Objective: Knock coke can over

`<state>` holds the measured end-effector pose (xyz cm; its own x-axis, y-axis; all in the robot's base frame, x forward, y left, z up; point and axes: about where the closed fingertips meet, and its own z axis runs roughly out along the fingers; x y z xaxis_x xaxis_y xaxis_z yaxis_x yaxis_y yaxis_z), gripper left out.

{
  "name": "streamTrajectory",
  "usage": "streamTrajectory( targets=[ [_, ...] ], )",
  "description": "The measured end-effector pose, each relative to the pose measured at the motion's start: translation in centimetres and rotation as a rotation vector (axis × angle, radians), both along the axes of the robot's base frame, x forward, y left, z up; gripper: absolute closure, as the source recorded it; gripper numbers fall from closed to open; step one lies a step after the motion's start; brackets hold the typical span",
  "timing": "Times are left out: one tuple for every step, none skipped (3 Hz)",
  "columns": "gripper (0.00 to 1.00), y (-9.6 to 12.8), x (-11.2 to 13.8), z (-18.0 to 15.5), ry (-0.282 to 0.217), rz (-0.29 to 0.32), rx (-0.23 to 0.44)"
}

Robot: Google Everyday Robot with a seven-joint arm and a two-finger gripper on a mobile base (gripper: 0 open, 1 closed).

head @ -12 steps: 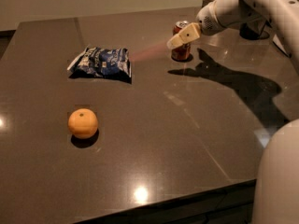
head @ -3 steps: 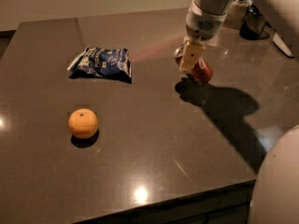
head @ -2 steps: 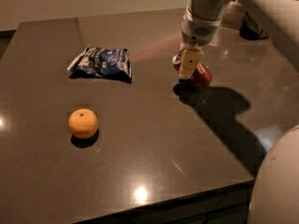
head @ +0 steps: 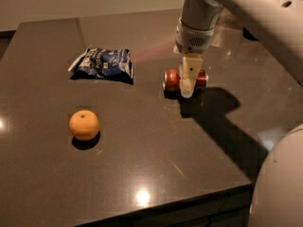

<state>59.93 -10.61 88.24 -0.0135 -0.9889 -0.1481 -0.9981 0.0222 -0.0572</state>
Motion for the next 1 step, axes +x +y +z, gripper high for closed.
streamTrajectory(
  targets=[
    [0.00, 0.23, 0.43, -0.10, -0.014, -0.001, 0.007]
  ],
)
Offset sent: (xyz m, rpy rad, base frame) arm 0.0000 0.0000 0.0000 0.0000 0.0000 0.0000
